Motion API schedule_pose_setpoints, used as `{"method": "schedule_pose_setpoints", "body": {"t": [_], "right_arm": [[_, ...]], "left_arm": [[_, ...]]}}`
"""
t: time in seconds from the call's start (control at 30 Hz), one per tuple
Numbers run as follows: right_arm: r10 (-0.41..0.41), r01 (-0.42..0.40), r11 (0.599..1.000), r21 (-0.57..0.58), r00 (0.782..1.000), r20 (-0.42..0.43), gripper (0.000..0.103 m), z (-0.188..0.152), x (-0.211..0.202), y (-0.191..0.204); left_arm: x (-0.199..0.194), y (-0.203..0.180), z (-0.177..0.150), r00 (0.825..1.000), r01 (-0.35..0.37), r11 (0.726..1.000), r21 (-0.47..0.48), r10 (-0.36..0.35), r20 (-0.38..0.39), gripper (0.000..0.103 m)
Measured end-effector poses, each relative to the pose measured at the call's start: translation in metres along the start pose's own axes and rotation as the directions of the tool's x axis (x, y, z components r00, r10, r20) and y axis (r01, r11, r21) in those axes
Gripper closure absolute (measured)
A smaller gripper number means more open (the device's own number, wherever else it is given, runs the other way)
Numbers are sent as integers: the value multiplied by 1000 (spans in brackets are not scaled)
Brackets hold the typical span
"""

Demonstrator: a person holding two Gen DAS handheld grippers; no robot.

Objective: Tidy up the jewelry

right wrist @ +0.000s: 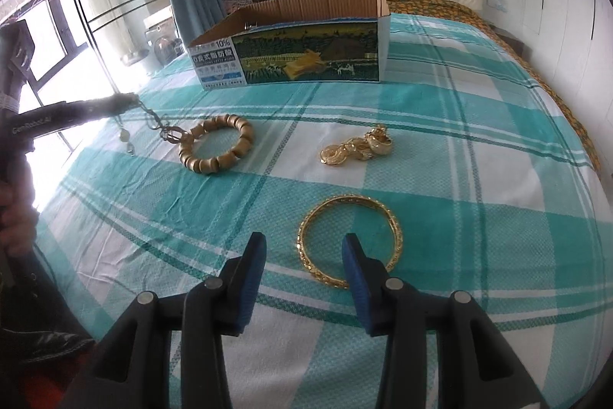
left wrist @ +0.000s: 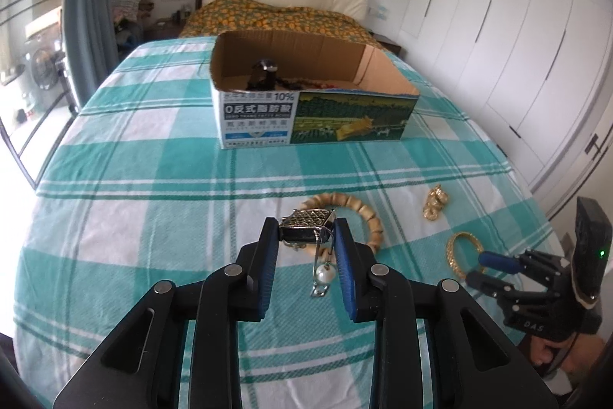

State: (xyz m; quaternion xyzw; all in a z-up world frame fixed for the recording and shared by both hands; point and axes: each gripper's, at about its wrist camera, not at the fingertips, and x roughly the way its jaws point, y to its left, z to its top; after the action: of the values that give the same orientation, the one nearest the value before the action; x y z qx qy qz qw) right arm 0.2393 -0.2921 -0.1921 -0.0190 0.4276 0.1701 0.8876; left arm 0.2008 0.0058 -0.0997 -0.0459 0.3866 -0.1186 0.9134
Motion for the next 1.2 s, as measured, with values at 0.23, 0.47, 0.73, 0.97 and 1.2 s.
{"method": "schedule_pose_setpoints", "body": {"t": [0.23, 0.47, 0.73, 0.97, 1.2], "right_arm": [[-39, 39, 999, 24, 999, 24, 60, -2, -15, -10], [-76, 72, 995, 64, 995, 60, 60, -2, -33, -21], [-78, 73, 993, 92, 995, 54, 60, -1, -27, -28], [-80, 78, 988, 130, 997, 16, 57, -9, -17, -37], [-75, 75, 990, 124, 997, 0, 38, -11, -8, -30]], "left_arm": [[11, 23, -45, 994, -84, 996, -10, 83, -70, 74], [9, 29, -68, 995, -68, 998, -15, 67, -72, 38], [27, 25, -66, 991, -106, 994, -2, 106, -80, 24], [33, 17, -69, 982, -163, 986, 41, 166, -87, 37], [30, 19, -67, 983, -168, 985, 29, 170, -77, 72]]}}
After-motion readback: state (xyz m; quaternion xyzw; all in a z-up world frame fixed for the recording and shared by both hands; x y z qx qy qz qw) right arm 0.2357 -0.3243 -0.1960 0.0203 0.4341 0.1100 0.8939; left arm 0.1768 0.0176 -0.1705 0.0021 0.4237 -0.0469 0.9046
